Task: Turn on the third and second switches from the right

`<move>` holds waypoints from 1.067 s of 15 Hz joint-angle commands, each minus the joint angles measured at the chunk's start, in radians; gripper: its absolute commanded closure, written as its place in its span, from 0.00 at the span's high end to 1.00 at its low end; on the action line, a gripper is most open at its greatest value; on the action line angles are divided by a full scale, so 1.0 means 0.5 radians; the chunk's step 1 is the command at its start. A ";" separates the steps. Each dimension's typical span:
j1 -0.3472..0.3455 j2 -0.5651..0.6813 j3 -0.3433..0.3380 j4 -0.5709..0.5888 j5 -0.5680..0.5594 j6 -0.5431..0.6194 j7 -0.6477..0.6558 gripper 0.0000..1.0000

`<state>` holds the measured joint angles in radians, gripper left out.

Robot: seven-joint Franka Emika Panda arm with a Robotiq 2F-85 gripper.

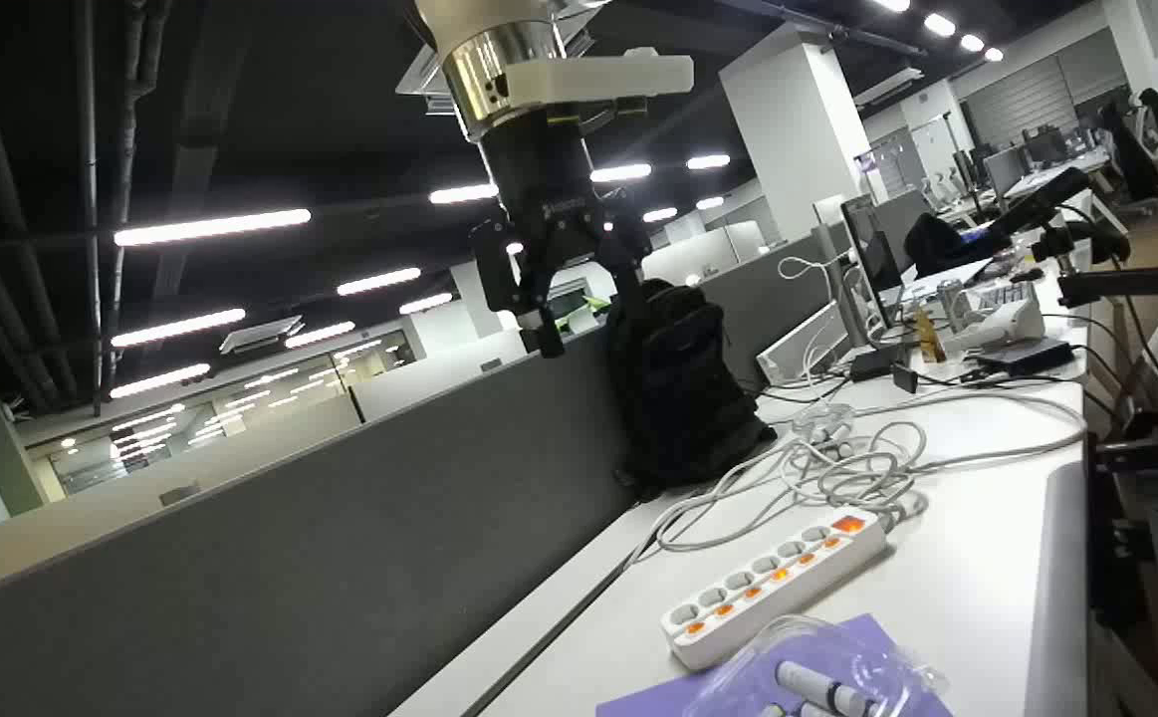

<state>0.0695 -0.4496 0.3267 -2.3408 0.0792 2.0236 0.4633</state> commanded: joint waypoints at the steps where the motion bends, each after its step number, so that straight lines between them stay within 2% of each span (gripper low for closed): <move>1: 0.040 0.007 -0.035 0.004 -0.020 -0.002 0.015 1.00; 12: 0.040 0.006 -0.035 0.004 -0.020 0.001 0.015 1.00; 16: -0.048 0.051 -0.001 -0.051 -0.156 0.322 0.176 1.00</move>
<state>0.0647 -0.4469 0.3246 -2.3522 0.0536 2.0898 0.4803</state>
